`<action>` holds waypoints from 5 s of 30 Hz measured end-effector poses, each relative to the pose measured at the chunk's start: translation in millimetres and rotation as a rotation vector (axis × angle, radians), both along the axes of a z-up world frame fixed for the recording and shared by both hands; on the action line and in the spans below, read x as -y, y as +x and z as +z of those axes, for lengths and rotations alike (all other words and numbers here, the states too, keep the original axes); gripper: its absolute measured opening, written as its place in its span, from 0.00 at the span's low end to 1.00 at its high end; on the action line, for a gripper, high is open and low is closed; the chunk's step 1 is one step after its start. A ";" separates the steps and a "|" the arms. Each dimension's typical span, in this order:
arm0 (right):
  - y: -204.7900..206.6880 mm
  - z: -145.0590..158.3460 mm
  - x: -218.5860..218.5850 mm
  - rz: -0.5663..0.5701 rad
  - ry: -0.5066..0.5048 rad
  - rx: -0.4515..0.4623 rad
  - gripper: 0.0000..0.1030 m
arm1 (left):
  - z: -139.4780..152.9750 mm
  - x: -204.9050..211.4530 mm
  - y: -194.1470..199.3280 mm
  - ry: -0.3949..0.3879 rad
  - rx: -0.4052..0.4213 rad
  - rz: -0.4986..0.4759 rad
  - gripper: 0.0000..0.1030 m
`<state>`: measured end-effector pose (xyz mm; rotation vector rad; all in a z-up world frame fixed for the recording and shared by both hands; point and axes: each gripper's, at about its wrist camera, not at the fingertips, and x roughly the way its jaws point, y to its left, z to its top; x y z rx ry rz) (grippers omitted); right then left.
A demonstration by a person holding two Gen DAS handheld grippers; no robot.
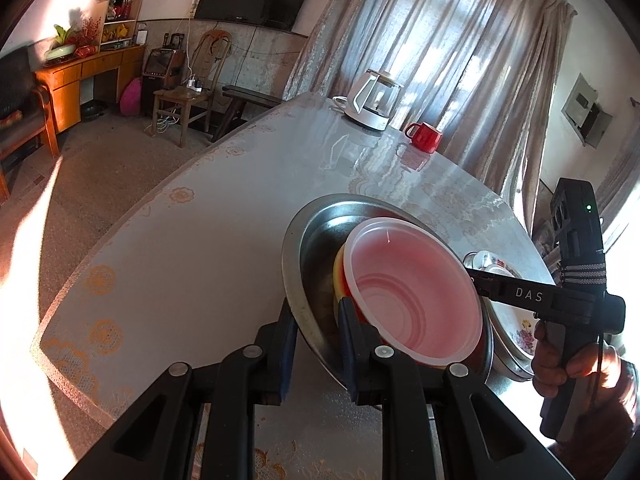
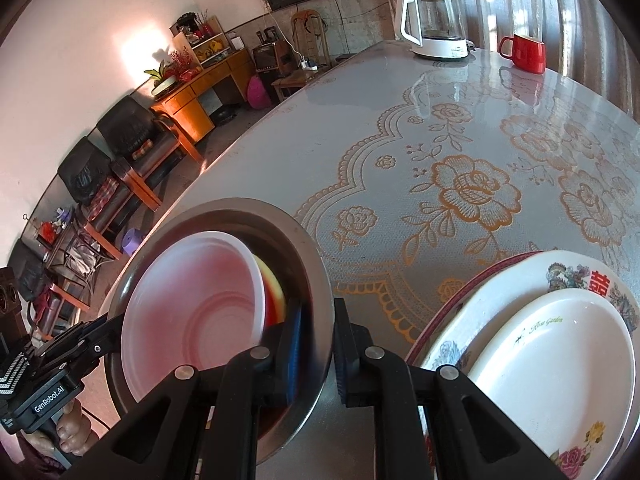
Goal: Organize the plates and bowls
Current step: 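Lift the nested bowls by the steel bowl rim with the right gripper, then carry the nested bowls over the plate stack and lower them onto it, then open the right gripper and withdraw from the steel bowl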
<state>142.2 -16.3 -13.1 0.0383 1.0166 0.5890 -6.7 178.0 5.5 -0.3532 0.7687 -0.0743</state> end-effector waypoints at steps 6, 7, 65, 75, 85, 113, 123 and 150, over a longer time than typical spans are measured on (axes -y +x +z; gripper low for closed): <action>-1.8 3.1 6.0 -0.008 0.017 0.010 0.13 | 6.0 1.9 -6.6 0.012 0.016 -0.006 0.19; -1.7 2.9 6.8 -0.011 0.019 0.011 0.13 | 6.5 2.3 -7.3 0.013 0.016 -0.006 0.19; -46.1 34.2 206.6 -0.477 0.043 0.066 0.14 | 42.5 181.3 66.6 0.082 0.058 -0.443 0.20; -49.3 13.0 216.3 -0.500 0.009 0.019 0.14 | 21.3 190.2 71.5 0.098 0.006 -0.452 0.20; -47.6 13.2 213.9 -0.508 -0.009 0.022 0.14 | 8.7 189.6 77.2 0.104 -0.036 -0.423 0.21; -63.7 15.0 210.5 -0.524 0.024 0.039 0.21 | 14.8 191.8 54.8 0.172 0.004 -0.379 0.29; -67.2 11.1 204.0 -0.523 0.002 0.049 0.18 | 14.9 188.7 50.8 0.170 0.007 -0.355 0.38; -109.9 49.1 194.7 -0.622 -0.079 0.255 0.38 | 36.2 161.9 22.4 0.238 0.085 -0.123 0.93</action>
